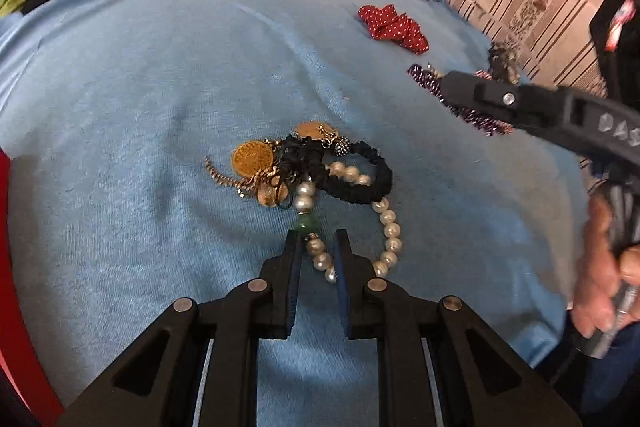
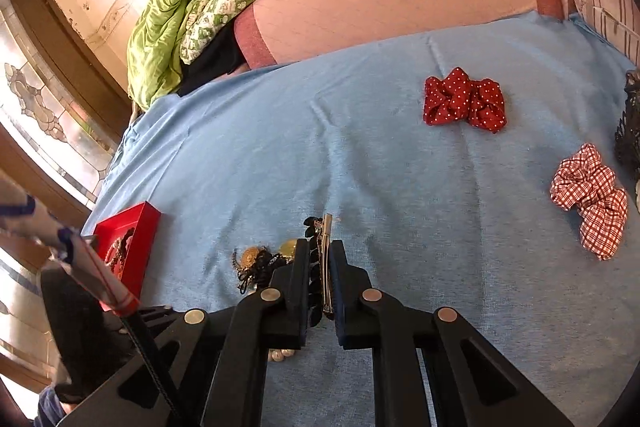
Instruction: Organize jewelry
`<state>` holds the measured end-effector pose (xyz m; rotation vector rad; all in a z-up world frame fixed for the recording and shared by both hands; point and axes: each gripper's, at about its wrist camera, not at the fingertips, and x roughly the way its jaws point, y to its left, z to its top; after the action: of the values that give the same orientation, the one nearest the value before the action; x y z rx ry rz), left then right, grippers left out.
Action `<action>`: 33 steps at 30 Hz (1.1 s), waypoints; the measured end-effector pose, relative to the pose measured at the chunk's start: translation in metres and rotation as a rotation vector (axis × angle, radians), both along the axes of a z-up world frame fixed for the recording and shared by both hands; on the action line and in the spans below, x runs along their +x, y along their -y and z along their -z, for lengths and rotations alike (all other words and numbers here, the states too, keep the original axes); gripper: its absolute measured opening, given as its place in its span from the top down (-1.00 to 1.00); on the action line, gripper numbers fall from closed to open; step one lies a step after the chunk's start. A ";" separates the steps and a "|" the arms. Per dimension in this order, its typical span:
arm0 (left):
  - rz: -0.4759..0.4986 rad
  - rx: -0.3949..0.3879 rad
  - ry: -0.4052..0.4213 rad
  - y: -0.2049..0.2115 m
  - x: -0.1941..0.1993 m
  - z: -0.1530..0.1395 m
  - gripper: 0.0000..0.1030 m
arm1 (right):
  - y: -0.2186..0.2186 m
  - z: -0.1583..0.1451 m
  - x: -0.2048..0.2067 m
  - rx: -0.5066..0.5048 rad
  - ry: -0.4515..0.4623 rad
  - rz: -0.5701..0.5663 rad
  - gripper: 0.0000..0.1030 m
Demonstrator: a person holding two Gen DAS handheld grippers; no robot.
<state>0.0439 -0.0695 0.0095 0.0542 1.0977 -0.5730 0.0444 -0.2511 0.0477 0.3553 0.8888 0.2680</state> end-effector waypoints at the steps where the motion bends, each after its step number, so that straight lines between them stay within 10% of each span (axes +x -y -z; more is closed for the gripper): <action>1: -0.008 0.014 0.008 0.002 -0.001 0.000 0.71 | -0.001 0.000 0.000 0.002 0.000 -0.005 0.79; 11: 0.013 0.045 0.051 0.001 -0.001 -0.004 0.82 | -0.005 0.001 0.000 0.004 0.004 -0.015 0.79; 21: -0.088 -0.152 0.229 -0.068 -0.001 -0.069 0.83 | -0.022 -0.007 -0.003 -0.001 0.038 -0.056 0.79; 33: -0.177 -0.154 0.344 -0.103 0.002 -0.096 0.83 | -0.068 -0.006 -0.004 -0.072 0.061 -0.143 0.79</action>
<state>0.0462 0.0335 0.1058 -0.0759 0.7132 -0.4661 0.0405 -0.1836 0.0536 0.2161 0.8624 0.3763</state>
